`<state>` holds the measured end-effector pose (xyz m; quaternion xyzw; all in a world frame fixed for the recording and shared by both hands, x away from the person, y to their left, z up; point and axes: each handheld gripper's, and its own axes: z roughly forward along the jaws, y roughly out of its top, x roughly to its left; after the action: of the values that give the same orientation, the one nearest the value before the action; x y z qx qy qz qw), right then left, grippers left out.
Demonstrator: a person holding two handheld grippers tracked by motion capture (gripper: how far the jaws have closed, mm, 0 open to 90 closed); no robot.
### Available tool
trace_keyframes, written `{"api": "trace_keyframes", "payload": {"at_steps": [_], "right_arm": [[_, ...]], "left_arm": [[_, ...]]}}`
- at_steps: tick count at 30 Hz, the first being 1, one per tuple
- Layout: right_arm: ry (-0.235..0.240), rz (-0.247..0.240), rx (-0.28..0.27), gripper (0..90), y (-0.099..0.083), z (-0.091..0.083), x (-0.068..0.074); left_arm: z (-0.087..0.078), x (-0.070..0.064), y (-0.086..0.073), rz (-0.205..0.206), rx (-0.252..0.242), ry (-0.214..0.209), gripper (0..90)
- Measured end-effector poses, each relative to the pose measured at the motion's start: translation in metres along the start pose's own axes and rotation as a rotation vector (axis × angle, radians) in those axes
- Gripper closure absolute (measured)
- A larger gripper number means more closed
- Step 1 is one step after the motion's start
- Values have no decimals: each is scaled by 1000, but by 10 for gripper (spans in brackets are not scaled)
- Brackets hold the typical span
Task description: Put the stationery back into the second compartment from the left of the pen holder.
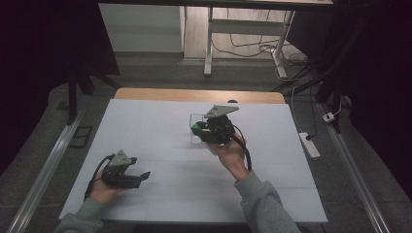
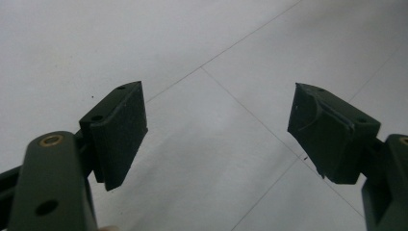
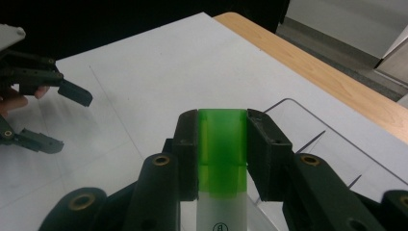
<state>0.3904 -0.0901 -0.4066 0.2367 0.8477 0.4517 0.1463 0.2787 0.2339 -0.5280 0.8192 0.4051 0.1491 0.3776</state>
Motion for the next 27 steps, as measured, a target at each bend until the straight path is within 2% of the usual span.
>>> {"api": "trace_keyframes", "payload": {"at_steps": [16,27], "right_arm": [[-25,23,-73,670,12,-8,-10],[-45,28,-95,670,19,-7,-17]], "left_arm": [[0,0,0,2,0,-1,209],[0,0,0,0,1,-4,209]]}}
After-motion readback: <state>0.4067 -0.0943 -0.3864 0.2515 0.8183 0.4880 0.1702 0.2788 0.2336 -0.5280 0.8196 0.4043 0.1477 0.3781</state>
